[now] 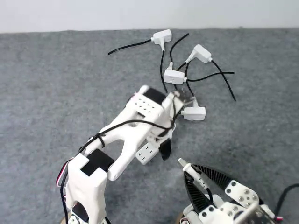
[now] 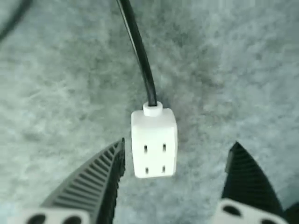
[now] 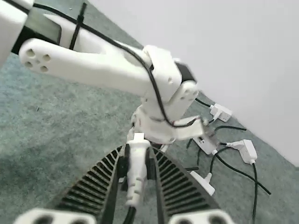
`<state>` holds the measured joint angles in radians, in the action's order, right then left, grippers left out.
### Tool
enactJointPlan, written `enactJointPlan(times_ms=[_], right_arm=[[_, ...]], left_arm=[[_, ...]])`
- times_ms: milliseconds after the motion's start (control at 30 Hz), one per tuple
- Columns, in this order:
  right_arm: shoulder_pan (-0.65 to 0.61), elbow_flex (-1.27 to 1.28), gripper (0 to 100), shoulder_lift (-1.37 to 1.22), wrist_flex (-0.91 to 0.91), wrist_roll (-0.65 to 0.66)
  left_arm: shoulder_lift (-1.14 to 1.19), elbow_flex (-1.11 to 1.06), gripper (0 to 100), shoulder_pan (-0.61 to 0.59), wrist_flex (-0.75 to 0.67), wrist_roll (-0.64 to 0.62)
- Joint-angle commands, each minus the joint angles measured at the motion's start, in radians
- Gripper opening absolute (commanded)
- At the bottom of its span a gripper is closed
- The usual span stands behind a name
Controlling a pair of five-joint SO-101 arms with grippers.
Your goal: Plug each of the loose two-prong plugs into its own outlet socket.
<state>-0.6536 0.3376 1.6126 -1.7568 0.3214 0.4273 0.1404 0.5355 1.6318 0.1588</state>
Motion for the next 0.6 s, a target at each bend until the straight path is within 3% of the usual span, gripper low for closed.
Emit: enactJointPlan(times_ms=[0, 267, 433, 567], right_arm=[[0.004, 0.006, 0.8, -0.004, -0.028, -0.046], [0.027, 0.0, 0.8, -0.193, 0.122, -0.133], [0.211, -0.055, 0.8, -0.478, 0.269, -0.27], [0.232, -0.106, 0.8, -0.708, 0.326, -0.425]], left_arm=[[-0.037, 0.277, 30, -0.014, 0.127, 0.04], [-0.252, 0.374, 29, -0.137, 0.123, 0.112], [-0.344, 0.467, 29, -0.396, 0.121, 0.133], [-0.362, 0.45, 29, -0.608, 0.123, 0.133]])
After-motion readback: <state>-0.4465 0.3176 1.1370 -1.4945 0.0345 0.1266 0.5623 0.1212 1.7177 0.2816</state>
